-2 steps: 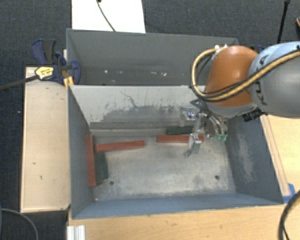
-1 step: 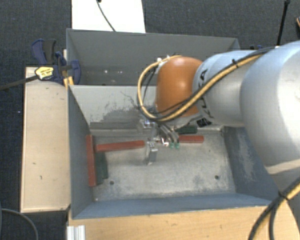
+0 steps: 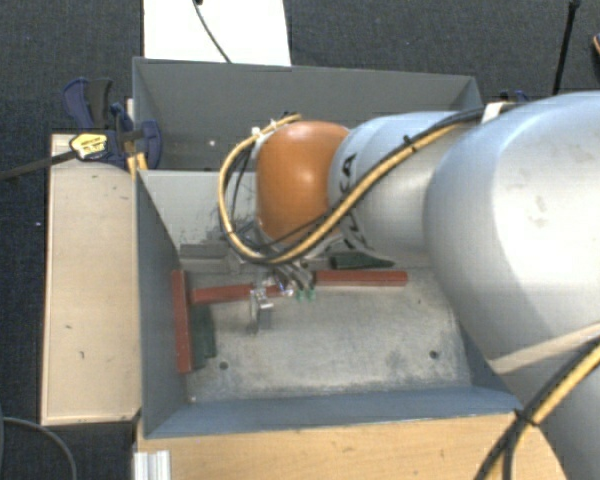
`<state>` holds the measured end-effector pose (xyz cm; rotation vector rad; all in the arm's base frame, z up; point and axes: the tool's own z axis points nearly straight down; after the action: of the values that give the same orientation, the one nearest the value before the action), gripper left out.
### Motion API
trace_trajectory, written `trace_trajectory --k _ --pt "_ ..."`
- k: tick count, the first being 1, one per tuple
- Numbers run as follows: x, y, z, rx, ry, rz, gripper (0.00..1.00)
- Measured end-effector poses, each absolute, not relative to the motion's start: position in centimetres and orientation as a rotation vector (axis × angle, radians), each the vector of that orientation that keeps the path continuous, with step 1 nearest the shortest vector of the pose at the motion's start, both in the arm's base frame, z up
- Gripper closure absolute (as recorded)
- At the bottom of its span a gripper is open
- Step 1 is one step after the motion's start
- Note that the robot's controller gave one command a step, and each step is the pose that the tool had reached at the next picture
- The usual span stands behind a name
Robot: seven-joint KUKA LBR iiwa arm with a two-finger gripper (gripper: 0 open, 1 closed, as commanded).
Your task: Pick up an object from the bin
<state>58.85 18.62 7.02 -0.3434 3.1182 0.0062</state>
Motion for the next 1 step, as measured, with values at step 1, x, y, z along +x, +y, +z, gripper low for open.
trace_trajectory --k 1 --pt "56.71 19.80 14.97 -0.320 3.114 0.006 0.00"
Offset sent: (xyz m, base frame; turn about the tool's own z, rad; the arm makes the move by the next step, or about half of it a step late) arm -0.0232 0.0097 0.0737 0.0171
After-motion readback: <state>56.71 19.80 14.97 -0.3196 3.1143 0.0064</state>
